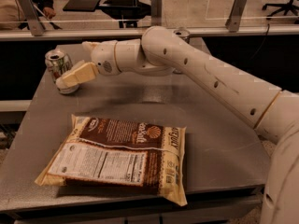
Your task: Place 7up can upright
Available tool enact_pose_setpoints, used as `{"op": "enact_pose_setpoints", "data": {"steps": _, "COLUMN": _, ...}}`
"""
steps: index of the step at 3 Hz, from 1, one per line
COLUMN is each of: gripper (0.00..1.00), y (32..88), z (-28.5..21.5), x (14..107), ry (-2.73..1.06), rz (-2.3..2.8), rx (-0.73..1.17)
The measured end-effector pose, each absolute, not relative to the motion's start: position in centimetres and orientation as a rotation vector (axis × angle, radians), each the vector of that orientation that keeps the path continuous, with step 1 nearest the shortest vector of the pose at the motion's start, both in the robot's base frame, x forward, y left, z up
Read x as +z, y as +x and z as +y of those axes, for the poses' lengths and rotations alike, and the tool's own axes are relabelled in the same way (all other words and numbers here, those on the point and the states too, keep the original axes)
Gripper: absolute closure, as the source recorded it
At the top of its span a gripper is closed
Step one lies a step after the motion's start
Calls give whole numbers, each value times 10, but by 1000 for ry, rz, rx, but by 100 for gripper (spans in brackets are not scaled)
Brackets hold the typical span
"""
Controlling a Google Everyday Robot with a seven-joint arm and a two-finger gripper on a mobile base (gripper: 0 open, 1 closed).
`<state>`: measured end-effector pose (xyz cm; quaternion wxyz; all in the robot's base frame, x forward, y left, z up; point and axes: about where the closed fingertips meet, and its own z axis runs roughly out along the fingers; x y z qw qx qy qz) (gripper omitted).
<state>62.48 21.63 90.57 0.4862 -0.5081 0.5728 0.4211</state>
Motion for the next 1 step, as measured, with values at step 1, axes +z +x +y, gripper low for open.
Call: {"op": "enact_pose_setpoints", "data": {"steps": 1, "gripper": 0, "y": 625, "z": 216, "x": 906, "ry": -1240, "rz": 1392, "rx": 1026}}
